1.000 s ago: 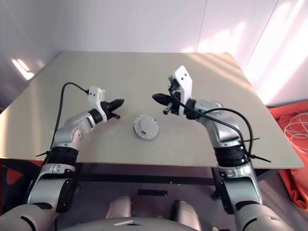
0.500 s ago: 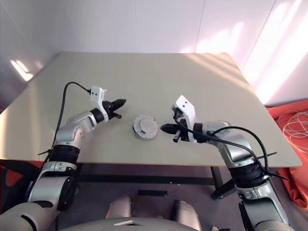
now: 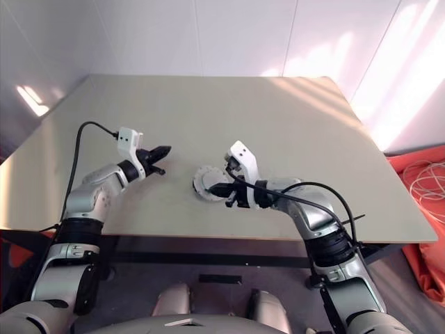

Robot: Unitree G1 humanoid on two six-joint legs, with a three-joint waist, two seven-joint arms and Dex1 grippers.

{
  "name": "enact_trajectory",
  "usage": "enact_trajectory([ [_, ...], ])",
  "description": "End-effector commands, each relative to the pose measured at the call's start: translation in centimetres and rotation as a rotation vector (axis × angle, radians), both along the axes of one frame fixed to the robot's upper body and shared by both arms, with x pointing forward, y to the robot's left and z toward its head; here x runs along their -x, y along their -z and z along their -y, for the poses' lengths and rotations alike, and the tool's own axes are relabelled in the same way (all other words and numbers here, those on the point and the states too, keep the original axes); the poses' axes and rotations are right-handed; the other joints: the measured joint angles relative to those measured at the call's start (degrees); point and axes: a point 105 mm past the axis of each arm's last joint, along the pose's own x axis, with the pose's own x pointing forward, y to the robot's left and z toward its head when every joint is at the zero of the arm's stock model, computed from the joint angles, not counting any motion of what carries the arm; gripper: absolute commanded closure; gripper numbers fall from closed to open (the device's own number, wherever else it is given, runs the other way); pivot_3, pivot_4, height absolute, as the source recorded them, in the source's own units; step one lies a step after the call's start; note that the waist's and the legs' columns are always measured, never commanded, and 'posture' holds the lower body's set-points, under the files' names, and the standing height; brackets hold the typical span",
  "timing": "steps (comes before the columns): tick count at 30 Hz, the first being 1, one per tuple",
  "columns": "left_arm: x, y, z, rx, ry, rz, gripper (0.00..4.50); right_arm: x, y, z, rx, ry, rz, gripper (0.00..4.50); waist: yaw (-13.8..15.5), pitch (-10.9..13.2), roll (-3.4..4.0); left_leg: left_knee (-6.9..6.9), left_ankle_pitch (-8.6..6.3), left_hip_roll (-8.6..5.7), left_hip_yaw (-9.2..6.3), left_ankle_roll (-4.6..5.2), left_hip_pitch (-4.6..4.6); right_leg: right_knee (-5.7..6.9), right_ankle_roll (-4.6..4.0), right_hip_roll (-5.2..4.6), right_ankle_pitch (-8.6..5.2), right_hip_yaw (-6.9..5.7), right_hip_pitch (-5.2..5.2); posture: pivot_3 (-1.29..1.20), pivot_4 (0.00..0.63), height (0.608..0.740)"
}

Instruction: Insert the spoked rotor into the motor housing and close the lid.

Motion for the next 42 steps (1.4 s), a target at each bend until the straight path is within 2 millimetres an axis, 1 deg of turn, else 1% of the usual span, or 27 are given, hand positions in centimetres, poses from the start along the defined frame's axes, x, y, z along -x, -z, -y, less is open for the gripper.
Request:
enact_trajectory([
  [1,-0.1,-1.9,-0.5,-0.001,-0.011,0.062,4.5,-1.2,-0.7,-1.3,-0.021,0.006,0.036,4.48,-0.08,0.0,0.0,0.0,0.01,0.0,0.0,-0.02,0.01,0.0,0.01,0.0,0.0,0.0,0.0,0.0,0.0,0.74],
  [4,-0.1,-2.1,-0.7,-0.004,-0.018,0.066,4.5,-2.2,-0.3,-2.0,-0.051,0.03,0.001,4.48,-0.15,0.0,0.0,0.0,0.03,0.01,0.0,-0.04,0.01,0.03,0.0,0.01,0.0,0.0,-0.01,0.0,0.0,0.74],
  [6,-0.2,-2.2,-0.8,-0.006,-0.022,0.069,4.5,-2.9,0.4,-2.3,-0.045,0.055,-0.014,4.48,-0.17,0.0,0.0,-0.02,0.02,0.01,0.0,-0.04,0.02,0.02,-0.06,0.01,0.03,0.0,-0.01,0.0,0.0,0.74],
  [10,-0.2,-2.4,-1.0,-0.008,-0.027,0.076,4.5,-3.6,1.5,-2.5,-0.026,0.072,-0.029,4.48,-0.1,0.0,0.0,-0.03,0.01,-0.01,-0.01,-0.03,-0.06,-0.01,-0.11,-0.01,0.06,0.0,-0.04,0.0,0.0,0.74],
  [16,-0.3,-2.6,-1.2,-0.008,-0.035,0.082,4.5,-4.9,3.8,-1.5,0.036,0.135,-0.04,4.48,-0.15,0.0,0.0,-0.04,0.01,0.0,0.0,-0.03,0.15,0.0,-0.09,0.0,0.05,0.0,0.13,0.0,0.0,0.74],
  [19,-0.3,-2.6,-1.2,-0.007,-0.037,0.083,4.5,-5.0,4.1,-1.4,0.04,0.138,-0.031,4.48,-0.14,0.0,-0.01,-0.09,-0.02,-0.01,0.0,0.01,0.61,-0.04,0.26,-0.02,-0.16,0.0,0.54,0.0,0.0,0.74],
  [22,-0.4,-2.5,-1.1,-0.004,-0.036,0.083,4.5,-5.2,3.4,-1.2,0.004,0.147,-0.029,4.48,-0.14,0.0,-0.01,-0.09,-0.07,0.0,0.0,0.1,0.73,-0.05,0.28,-0.02,-0.17,0.01,0.66,0.0,0.0,0.74],
  [23,-0.4,-2.5,-1.0,-0.003,-0.034,0.083,4.5,-5.4,2.7,-1.3,-0.032,0.154,-0.011,4.48,-0.14,0.0,-0.01,-0.1,-0.07,0.0,-0.01,0.1,0.73,-0.06,0.28,-0.02,-0.17,0.01,0.66,0.0,0.0,0.74],
  [24,-0.5,-2.5,-0.9,-0.002,-0.032,0.084,4.5,-5.6,1.8,-1.4,-0.075,0.158,0.013,4.48,-0.14,0.0,-0.01,-0.1,-0.06,0.0,-0.01,0.09,0.72,-0.05,0.28,-0.02,-0.17,0.0,0.65,0.0,0.0,0.74],
  [26,-0.6,-2.5,-0.7,0.0,-0.029,0.085,4.5,-5.8,-1.0,-1.6,-0.188,0.144,0.082,4.48,-0.13,0.0,-0.01,-0.11,-0.06,0.01,-0.01,0.09,0.69,-0.05,0.27,-0.01,-0.17,0.0,0.61,0.0,0.0,0.74],
  [27,-0.6,-2.5,-0.6,0.001,-0.028,0.085,4.5,-5.7,-2.1,-1.5,-0.224,0.131,0.111,4.48,-0.14,0.0,-0.01,-0.11,-0.05,0.01,-0.01,0.07,0.6,-0.05,0.27,-0.01,-0.16,0.0,0.54,0.0,0.0,0.74],
  [28,-0.7,-2.5,-0.6,0.002,-0.027,0.085,4.5,-5.4,-3.0,-1.5,-0.248,0.101,0.145,4.48,-0.14,0.0,-0.01,-0.11,-0.02,0.01,-0.01,0.02,0.48,-0.04,0.24,-0.01,-0.14,0.01,0.43,0.0,0.0,0.74],
  [29,-0.8,-2.5,-0.5,0.002,-0.026,0.086,4.5,-5.2,-3.6,-1.3,-0.251,0.077,0.18,4.48,-0.14,0.0,-0.01,-0.11,0.0,0.0,-0.01,-0.02,0.37,-0.04,0.1,-0.01,-0.06,0.0,0.34,0.0,0.0,0.74],
  [31,-0.9,-2.5,-0.4,0.003,-0.021,0.086,4.5,-4.8,-3.9,-1.1,-0.205,0.039,0.265,4.48,-0.13,0.01,-0.02,-0.12,0.0,0.0,-0.01,-0.01,0.29,-0.05,-0.08,0.0,0.03,0.0,0.27,0.0,0.0,0.74],
  [36,-1.1,-2.5,-0.1,0.0,-0.006,0.086,4.5,-2.8,-3.8,-1.2,-0.203,-0.085,0.301,4.48,-0.16,0.0,-0.02,-0.24,-0.06,-0.01,0.02,0.08,0.27,-0.28,-0.09,0.01,0.03,0.0,0.31,0.0,0.0,0.74],
  [38,-1.1,-2.6,-0.1,-0.004,-0.002,0.086,4.5,-2.0,-3.2,-1.2,-0.183,-0.139,0.314,4.08,-0.15,0.01,-0.02,-0.26,-0.07,0.0,0.03,0.1,0.25,-0.33,-0.09,0.01,0.03,0.0,0.3,0.0,0.0,0.74],
  [39,-1.1,-2.6,-0.1,-0.005,0.0,0.086,4.5,-1.7,-2.6,-1.1,-0.157,-0.164,0.321,3.88,-0.15,0.01,-0.02,-0.26,-0.07,-0.01,0.03,0.1,0.25,-0.34,-0.09,0.0,0.03,0.0,0.3,0.0,0.0,0.74],
  [41,-1.1,-2.6,-0.1,-0.007,0.002,0.085,4.5,-1.4,-1.5,-0.9,-0.126,-0.189,0.321,3.19,-0.15,0.01,-0.03,-0.25,-0.07,-0.01,0.03,0.11,0.26,-0.34,-0.09,0.0,0.03,0.0,0.32,0.0,0.0,0.74],
  [42,-1.1,-2.6,-0.1,-0.009,0.004,0.084,4.5,-1.6,-1.2,-0.8,-0.114,-0.179,0.333,2.87,-0.15,0.01,-0.03,-0.25,-0.07,-0.01,0.03,0.1,0.27,-0.34,-0.08,0.0,0.03,0.0,0.32,0.0,0.0,0.74],
])
